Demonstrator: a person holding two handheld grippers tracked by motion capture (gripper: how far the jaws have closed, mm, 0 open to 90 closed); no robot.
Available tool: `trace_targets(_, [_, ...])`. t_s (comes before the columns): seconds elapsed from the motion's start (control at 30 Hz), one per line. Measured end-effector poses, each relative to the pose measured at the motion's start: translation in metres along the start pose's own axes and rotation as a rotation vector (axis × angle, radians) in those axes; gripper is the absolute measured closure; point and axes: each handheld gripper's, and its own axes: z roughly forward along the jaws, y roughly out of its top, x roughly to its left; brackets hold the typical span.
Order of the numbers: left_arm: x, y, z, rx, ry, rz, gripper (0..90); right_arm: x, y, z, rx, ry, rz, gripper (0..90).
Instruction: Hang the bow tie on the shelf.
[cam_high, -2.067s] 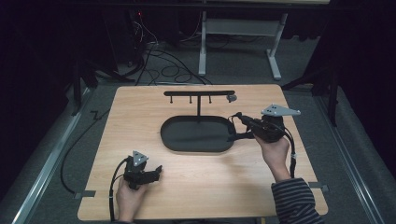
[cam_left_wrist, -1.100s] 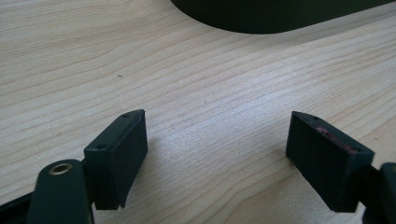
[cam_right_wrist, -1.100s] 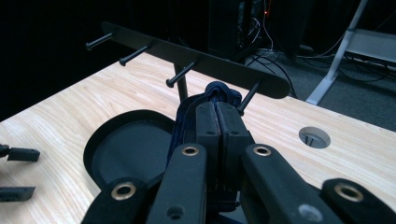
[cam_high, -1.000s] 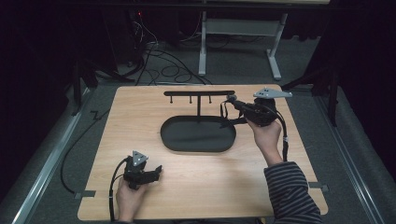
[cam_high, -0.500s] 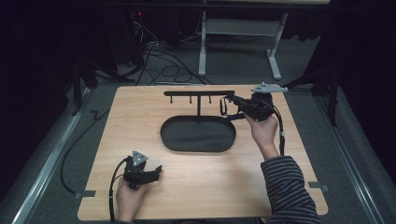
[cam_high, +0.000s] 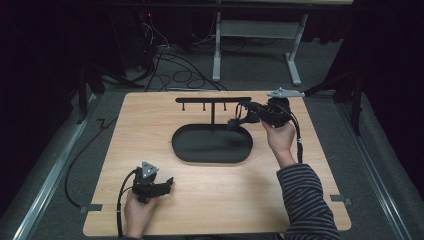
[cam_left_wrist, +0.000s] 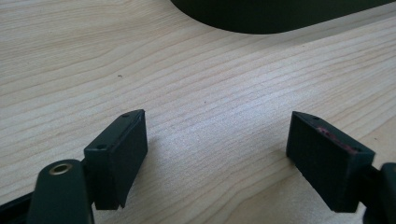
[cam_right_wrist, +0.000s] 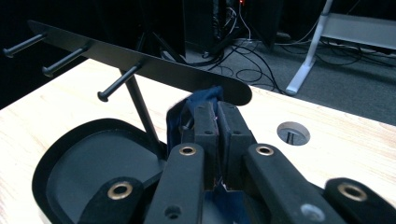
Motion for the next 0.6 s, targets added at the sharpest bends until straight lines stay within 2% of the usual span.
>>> trace_targets(0.2, [0.000,0.000,0.000,-0.001,-0.003,-0.002,21.0,0.000,-0.001,0.000,0.009,-0.004,0.000,88.4])
trace_targets(0.6, [0.000,0.000,0.000,-0.001,-0.002,-0.001,21.0,0.004,0.001,-0.011,-0.007,0.011,-0.009,78.0])
